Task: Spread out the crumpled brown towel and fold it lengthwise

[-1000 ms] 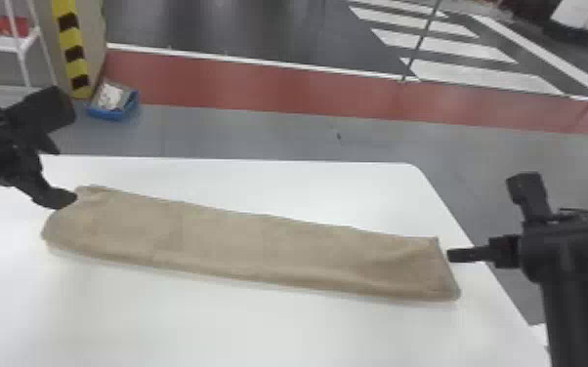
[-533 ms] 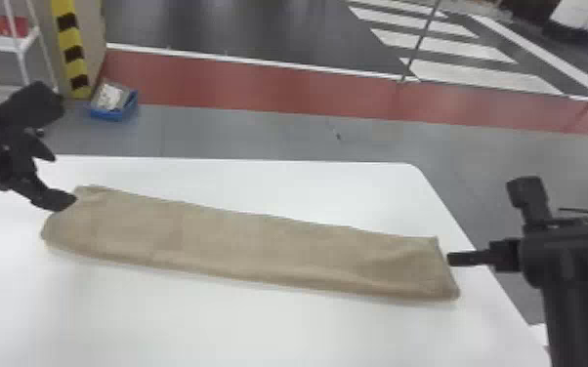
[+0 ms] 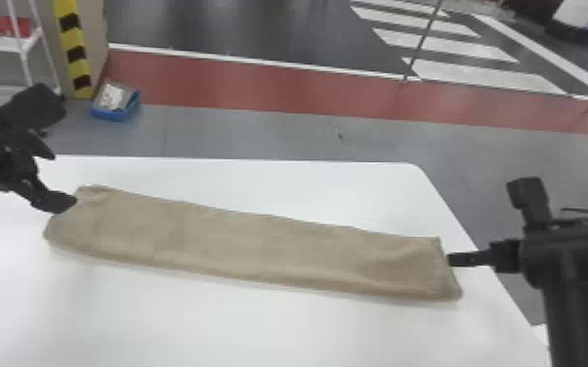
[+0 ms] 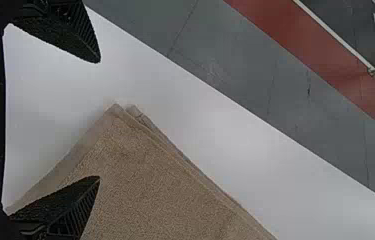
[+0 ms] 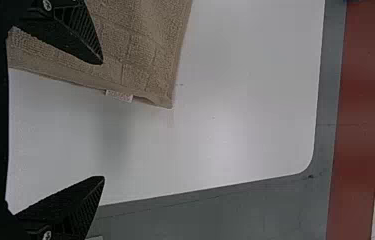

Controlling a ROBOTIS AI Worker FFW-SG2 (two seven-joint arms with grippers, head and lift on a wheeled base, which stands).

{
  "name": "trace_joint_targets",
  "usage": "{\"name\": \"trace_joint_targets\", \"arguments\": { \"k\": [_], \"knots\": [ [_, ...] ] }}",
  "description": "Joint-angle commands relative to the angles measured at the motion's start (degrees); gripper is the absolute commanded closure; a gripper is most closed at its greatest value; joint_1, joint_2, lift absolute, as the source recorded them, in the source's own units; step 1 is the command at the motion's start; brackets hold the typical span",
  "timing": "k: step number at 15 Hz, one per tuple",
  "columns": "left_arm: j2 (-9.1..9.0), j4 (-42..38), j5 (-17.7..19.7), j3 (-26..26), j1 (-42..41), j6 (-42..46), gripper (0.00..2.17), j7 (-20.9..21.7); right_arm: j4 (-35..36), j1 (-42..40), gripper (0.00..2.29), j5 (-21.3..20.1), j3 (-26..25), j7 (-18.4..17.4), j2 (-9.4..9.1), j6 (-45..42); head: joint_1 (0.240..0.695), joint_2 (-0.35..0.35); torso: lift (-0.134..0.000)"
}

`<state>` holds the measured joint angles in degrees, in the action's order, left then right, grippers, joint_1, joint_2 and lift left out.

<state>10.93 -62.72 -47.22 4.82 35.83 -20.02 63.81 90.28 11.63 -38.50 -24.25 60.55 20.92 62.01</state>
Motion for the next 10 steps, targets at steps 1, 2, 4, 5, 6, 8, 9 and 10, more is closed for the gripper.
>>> {"name": "trace_joint_targets", "arguments": {
  "k": [1, 2, 4, 5, 6, 8, 9, 10],
  "knots": [
    [0.14, -0.4, 0.0, -0.1, -0.2, 0.0, 0.04, -0.2, 0.0, 0.0, 0.06, 0.0, 0.0, 0.0, 0.0, 0.0, 0.695, -0.287, -0.124],
    [0.14, -0.4, 0.1, -0.1, -0.2, 0.0, 0.04, -0.2, 0.0, 0.0, 0.06, 0.0, 0.0, 0.0, 0.0, 0.0, 0.695, -0.287, -0.124],
    [0.23, -0.5, 0.2, -0.1, -0.2, 0.0, 0.04, -0.2, 0.0, 0.1, 0.06, 0.0, 0.0, 0.0, -0.09, 0.0, 0.695, -0.285, -0.124],
    [0.32, -0.6, 0.2, -0.1, -0.3, 0.0, 0.04, -0.2, 0.0, 0.0, 0.06, 0.0, -0.1, 0.0, -0.09, 0.0, 0.695, -0.285, -0.124],
    [0.41, -0.7, 0.2, -0.1, -0.5, 0.0, 0.04, -0.1, 0.1, 0.0, 0.06, 0.0, 0.0, 0.0, -0.18, 0.0, 0.695, -0.284, -0.124],
    [0.49, -1.2, 0.2, -0.2, -0.8, 0.0, 0.03, 0.1, 0.0, 0.0, 0.06, 0.0, 0.0, 0.0, -0.36, 0.2, 0.695, -0.283, -0.124],
    [0.49, -1.3, 0.2, -0.5, -1.1, 0.0, 0.03, 0.2, 0.0, 0.0, 0.06, 0.0, 0.0, 0.0, -0.36, 0.2, 0.695, -0.282, -0.124],
    [0.58, -1.6, 0.2, -0.6, -1.2, 0.0, 0.03, 0.3, 0.0, 0.0, 0.06, 0.0, 0.0, 0.0, -0.44, 0.2, 0.695, -0.281, -0.124]
  ]
}}
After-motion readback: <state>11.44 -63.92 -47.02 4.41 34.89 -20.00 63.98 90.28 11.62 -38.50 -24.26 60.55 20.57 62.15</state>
